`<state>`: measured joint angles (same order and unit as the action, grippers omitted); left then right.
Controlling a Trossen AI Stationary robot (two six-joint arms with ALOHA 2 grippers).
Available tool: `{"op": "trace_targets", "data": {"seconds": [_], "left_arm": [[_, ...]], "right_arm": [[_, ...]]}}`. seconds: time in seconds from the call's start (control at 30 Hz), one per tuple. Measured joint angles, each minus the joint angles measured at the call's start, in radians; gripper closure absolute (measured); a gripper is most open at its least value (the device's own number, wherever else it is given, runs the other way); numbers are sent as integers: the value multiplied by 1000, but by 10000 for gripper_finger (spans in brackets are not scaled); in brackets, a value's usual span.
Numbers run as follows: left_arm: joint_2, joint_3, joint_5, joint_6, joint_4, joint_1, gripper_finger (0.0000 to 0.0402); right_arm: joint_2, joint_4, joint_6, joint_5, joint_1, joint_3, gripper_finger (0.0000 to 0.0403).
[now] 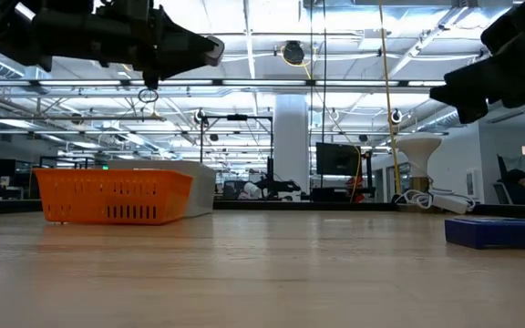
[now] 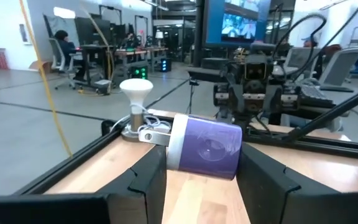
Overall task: Pick & Place Office items
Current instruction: Put the violet charger adapter into the gray bin
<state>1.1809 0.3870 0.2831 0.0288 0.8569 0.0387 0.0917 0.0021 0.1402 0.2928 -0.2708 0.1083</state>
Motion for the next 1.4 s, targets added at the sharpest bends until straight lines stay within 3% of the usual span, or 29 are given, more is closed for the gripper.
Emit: {"op": "trace_targets", "data": {"seconds": [0.23, 0.57, 0.87, 1.4], "left_arm": [[0, 0, 16, 1, -3, 0, 239], [0, 0, 106, 31, -50, -2, 242], [0, 0, 289, 146, -212, -32, 236], [12, 0, 333, 404, -480, -177, 234]], "right_arm": [[-86, -76, -29, -10, 119, 0, 239], [-88, -112, -19, -35, 250, -2, 239], [-63, -117, 1, -34, 258, -3, 238], [-15, -118, 10, -34, 258, -4, 238]]}}
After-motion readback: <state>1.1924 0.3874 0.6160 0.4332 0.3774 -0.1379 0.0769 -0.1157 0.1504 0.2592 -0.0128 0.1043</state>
